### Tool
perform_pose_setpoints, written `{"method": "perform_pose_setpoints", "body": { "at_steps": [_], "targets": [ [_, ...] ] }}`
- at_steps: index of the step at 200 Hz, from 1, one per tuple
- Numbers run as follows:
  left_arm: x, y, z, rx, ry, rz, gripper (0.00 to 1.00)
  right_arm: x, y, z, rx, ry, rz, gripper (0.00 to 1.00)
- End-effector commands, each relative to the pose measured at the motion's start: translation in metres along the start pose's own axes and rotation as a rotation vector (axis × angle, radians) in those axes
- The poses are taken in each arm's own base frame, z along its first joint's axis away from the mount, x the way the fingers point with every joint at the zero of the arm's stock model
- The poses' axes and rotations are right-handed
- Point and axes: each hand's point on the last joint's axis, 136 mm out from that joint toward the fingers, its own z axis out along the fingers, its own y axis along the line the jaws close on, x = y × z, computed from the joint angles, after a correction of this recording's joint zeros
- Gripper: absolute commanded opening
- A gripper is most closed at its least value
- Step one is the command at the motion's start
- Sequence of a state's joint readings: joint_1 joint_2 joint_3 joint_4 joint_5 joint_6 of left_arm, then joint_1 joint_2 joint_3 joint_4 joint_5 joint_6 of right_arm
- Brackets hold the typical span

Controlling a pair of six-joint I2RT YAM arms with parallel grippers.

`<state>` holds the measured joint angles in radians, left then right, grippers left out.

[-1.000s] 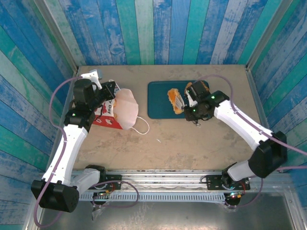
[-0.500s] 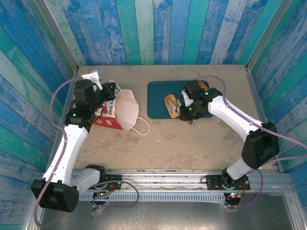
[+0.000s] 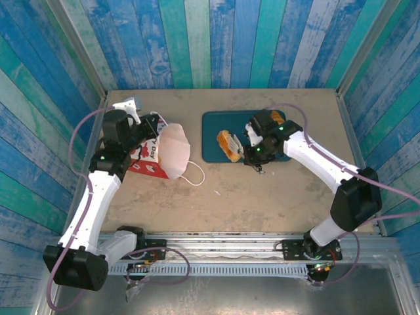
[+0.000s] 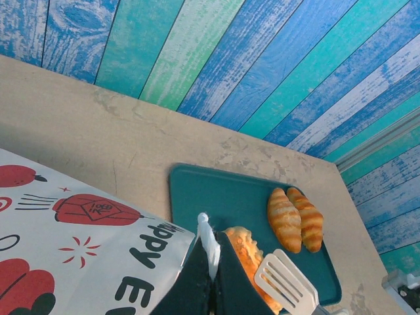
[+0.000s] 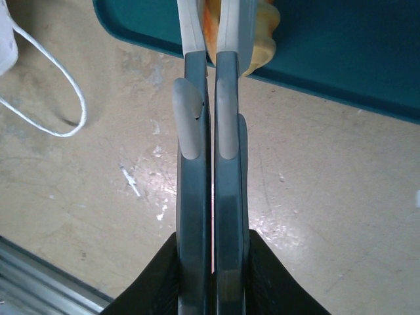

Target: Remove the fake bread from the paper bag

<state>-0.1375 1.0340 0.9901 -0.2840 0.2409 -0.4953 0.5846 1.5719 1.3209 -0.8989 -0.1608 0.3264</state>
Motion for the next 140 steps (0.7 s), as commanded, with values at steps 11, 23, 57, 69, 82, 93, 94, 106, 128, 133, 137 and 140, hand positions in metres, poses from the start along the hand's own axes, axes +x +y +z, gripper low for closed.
{"method": "perform_pose_setpoints", "body": {
  "at_steps": [11,23,57,69,82,93,94,106,128,133,137,140],
  "targets": [
    [-0.004,-0.001,0.001,0.008,-0.023,0.003,0.00,-0.019,-0.010,-0.021,0.208,-0.074,-0.074,0.24],
    [-0.005,-0.002,0.000,0.010,-0.024,0.001,0.00,-0.026,-0.021,-0.027,0.283,-0.102,-0.069,0.24],
    [-0.006,-0.001,-0.003,-0.002,-0.032,0.009,0.00,-0.041,-0.036,-0.034,0.404,-0.132,-0.086,0.24],
    [-0.006,0.000,-0.004,-0.011,-0.031,0.015,0.00,-0.041,-0.039,-0.030,0.449,-0.117,-0.109,0.24],
    [-0.006,0.002,-0.005,-0.020,-0.035,0.021,0.00,-0.040,-0.042,-0.025,0.516,-0.102,-0.148,0.25],
    [-0.007,0.002,-0.006,-0.023,-0.037,0.022,0.00,-0.038,-0.041,-0.019,0.544,-0.083,-0.179,0.25],
    [-0.007,0.002,-0.006,-0.023,-0.037,0.022,0.00,-0.037,-0.041,-0.018,0.544,-0.079,-0.183,0.25],
    [-0.007,0.002,-0.007,-0.023,-0.040,0.022,0.00,-0.033,-0.037,-0.012,0.545,-0.056,-0.205,0.26],
    [-0.007,0.002,-0.006,-0.022,-0.040,0.022,0.00,-0.024,-0.020,0.001,0.490,-0.008,-0.257,0.27],
    [-0.008,0.001,-0.006,-0.021,-0.039,0.021,0.00,-0.021,-0.012,0.005,0.446,0.013,-0.278,0.28],
    [-0.008,0.001,-0.006,-0.022,-0.038,0.021,0.00,-0.019,-0.007,0.007,0.416,0.026,-0.286,0.29],
    [-0.008,0.001,-0.006,-0.021,-0.036,0.020,0.00,-0.018,-0.006,0.008,0.403,0.033,-0.286,0.30]
  ]
}}
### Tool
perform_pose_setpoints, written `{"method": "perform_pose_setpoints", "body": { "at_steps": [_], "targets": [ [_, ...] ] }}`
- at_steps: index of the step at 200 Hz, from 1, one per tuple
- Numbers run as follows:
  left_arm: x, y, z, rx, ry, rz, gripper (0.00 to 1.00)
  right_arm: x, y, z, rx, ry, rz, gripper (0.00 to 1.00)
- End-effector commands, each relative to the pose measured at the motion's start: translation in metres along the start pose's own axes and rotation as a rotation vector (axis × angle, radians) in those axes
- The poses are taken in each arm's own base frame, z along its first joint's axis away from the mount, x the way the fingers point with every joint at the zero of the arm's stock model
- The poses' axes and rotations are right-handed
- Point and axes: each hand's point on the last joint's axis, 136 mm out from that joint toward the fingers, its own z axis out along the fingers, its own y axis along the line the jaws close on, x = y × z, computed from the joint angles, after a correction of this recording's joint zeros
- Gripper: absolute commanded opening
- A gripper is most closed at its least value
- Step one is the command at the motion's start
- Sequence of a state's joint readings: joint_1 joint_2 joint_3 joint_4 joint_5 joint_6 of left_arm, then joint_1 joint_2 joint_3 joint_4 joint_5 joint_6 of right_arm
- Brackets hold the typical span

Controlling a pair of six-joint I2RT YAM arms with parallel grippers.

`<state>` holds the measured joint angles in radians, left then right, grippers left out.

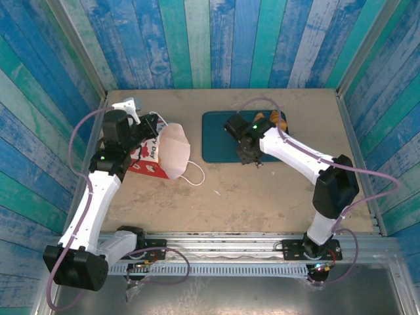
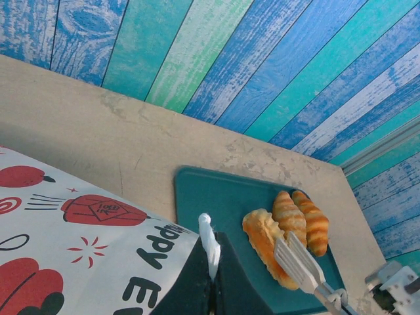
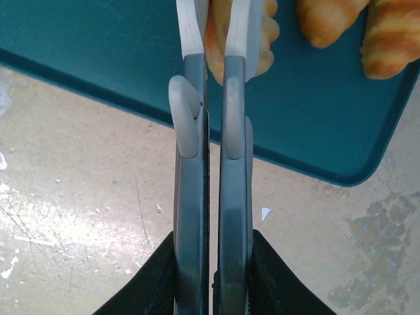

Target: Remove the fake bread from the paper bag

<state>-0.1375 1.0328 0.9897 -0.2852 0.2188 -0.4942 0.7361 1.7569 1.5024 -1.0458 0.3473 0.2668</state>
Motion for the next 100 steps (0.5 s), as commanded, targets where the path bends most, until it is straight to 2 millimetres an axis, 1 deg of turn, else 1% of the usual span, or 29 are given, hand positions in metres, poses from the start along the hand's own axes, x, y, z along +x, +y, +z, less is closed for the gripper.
{"method": "perform_pose_setpoints", "body": {
  "at_steps": [1,27,39,57,83,100],
  "targets": [
    [-0.007,-0.003,-0.005,0.000,-0.027,0.020,0.00,0.001,0.020,-0.009,-0.090,0.013,-0.072,0.30],
    [-0.008,-0.004,-0.005,0.003,-0.026,0.020,0.00,0.002,0.034,-0.017,-0.182,0.028,-0.073,0.33],
    [-0.007,-0.004,-0.005,0.004,-0.028,0.017,0.00,0.001,0.042,-0.025,-0.240,0.020,-0.069,0.34],
    [-0.006,-0.003,-0.006,0.002,-0.028,0.017,0.00,-0.005,0.043,-0.040,-0.285,-0.020,-0.051,0.35],
    [-0.007,-0.003,-0.007,0.001,-0.029,0.016,0.00,-0.018,0.030,-0.060,-0.356,-0.076,0.004,0.35],
    [-0.007,-0.003,-0.008,0.003,-0.031,0.015,0.00,-0.021,0.012,-0.058,-0.374,-0.083,0.038,0.35]
  ]
}}
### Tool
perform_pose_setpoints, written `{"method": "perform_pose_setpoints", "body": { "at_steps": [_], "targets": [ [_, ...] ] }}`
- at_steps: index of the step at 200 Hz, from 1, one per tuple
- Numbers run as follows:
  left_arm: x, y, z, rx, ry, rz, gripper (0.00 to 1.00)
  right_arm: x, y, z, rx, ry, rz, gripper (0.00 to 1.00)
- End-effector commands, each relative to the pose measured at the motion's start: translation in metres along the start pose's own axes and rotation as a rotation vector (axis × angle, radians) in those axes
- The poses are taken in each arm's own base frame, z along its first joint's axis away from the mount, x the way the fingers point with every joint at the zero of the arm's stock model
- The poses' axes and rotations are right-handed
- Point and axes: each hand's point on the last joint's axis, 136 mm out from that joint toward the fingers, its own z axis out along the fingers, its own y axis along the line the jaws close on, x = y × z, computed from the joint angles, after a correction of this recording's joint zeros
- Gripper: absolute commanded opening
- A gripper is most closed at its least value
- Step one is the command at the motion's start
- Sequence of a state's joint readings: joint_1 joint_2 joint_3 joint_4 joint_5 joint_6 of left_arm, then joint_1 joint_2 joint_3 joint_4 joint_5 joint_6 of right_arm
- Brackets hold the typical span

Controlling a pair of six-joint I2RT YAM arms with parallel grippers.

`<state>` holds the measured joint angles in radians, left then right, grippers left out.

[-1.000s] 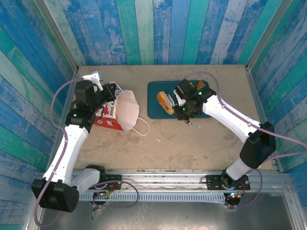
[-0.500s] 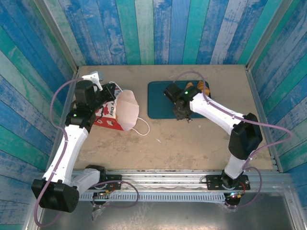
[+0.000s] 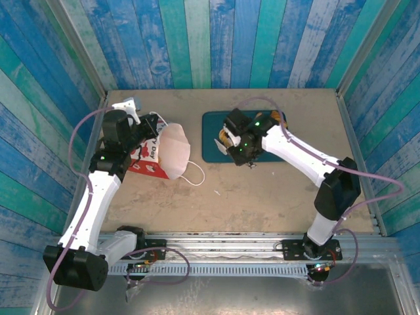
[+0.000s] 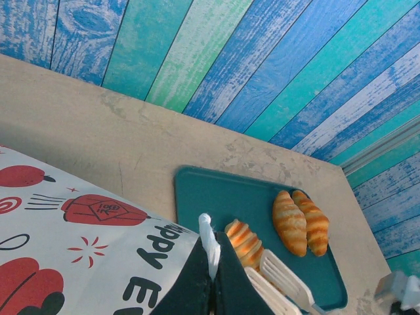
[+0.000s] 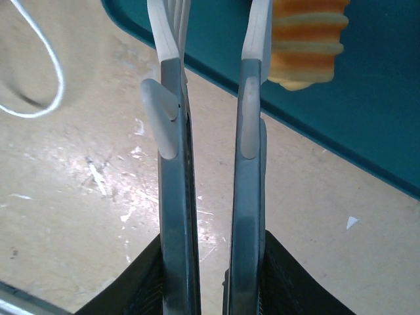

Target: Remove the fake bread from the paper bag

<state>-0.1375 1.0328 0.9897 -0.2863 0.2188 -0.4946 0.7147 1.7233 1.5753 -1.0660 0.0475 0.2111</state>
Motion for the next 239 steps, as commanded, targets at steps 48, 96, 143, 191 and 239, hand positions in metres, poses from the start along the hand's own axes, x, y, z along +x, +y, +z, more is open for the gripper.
{"method": "perform_pose_setpoints", "body": {
  "at_steps": [48,96,143,191,239],
  "targets": [
    [-0.008,-0.006,-0.011,0.010,-0.034,0.024,0.00,-0.008,-0.053,-0.021,-0.172,-0.007,0.055,0.36],
    [-0.008,-0.009,-0.008,0.029,-0.022,0.019,0.00,-0.014,-0.057,-0.009,-0.181,0.053,0.049,0.40],
    [-0.007,-0.010,-0.006,0.036,-0.013,0.022,0.00,-0.017,-0.073,0.003,-0.084,0.107,0.060,0.43],
    [-0.006,-0.009,-0.004,0.033,-0.013,0.018,0.00,-0.020,-0.059,0.009,-0.133,0.121,0.035,0.44],
    [-0.005,-0.007,-0.004,0.028,-0.010,0.021,0.00,-0.023,-0.059,0.015,-0.115,0.126,0.034,0.41]
  ]
}}
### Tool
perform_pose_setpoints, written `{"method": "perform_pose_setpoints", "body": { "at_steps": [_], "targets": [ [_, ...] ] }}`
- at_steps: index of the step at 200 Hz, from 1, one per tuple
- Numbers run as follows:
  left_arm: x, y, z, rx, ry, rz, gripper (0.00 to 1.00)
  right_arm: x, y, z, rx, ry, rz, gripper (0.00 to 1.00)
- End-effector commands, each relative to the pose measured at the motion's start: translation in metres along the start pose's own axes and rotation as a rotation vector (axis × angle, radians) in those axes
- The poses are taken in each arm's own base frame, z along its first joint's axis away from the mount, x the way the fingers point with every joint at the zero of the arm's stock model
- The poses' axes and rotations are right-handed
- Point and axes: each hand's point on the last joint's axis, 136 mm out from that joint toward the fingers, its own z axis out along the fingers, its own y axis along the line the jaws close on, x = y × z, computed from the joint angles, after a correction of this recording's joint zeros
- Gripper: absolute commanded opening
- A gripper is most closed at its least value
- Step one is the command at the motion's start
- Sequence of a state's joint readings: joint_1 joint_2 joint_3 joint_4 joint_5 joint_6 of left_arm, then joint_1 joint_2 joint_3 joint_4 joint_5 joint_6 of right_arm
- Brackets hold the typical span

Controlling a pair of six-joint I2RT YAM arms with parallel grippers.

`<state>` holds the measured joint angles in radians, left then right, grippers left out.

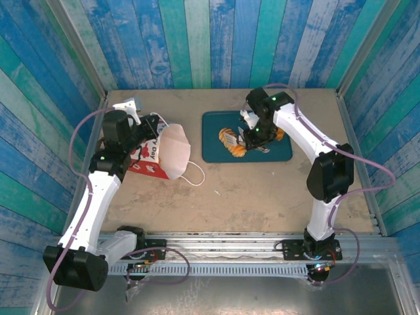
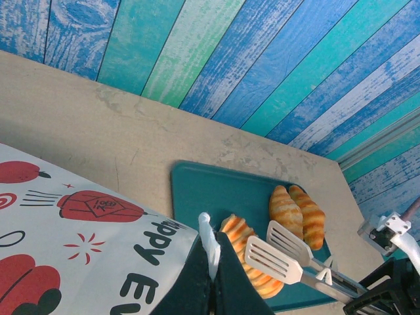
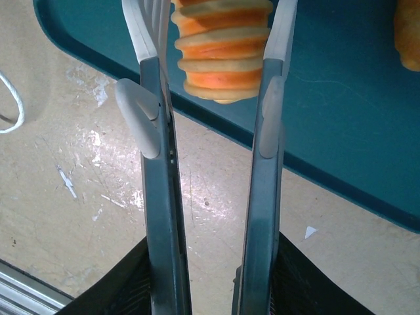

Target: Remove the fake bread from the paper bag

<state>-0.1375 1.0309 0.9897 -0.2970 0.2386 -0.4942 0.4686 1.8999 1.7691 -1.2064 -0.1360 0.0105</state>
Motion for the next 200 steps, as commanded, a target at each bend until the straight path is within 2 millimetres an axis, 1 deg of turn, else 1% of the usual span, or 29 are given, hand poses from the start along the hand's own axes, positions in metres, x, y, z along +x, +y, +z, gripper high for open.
{"method": "perform_pose_setpoints", "body": {
  "at_steps": [1,41,64,91,114,135,162,200],
  "targets": [
    [-0.008,-0.005,-0.003,0.014,-0.027,0.022,0.00,-0.004,0.002,-0.001,0.004,0.000,-0.013,0.40],
    [-0.006,-0.003,-0.004,0.007,-0.026,0.024,0.00,-0.007,0.002,0.001,0.007,-0.005,0.012,0.34],
    [-0.006,-0.003,-0.005,0.005,-0.028,0.026,0.00,-0.014,0.003,-0.005,-0.002,-0.056,0.065,0.29],
    [-0.006,-0.002,-0.005,0.002,-0.028,0.030,0.00,-0.025,0.003,-0.016,0.003,-0.133,0.131,0.29],
    [-0.005,-0.002,-0.004,0.001,-0.027,0.032,0.00,-0.032,-0.001,-0.020,0.012,-0.176,0.195,0.29],
    [-0.005,-0.002,-0.003,0.006,-0.025,0.031,0.00,-0.038,-0.008,-0.018,0.039,-0.197,0.274,0.30],
    [-0.003,-0.001,-0.001,0.004,-0.023,0.035,0.00,-0.041,-0.022,-0.010,0.103,-0.198,0.347,0.30],
    [-0.003,-0.001,-0.002,0.002,-0.022,0.039,0.00,-0.046,-0.028,0.000,0.119,-0.217,0.434,0.30]
  ]
}}
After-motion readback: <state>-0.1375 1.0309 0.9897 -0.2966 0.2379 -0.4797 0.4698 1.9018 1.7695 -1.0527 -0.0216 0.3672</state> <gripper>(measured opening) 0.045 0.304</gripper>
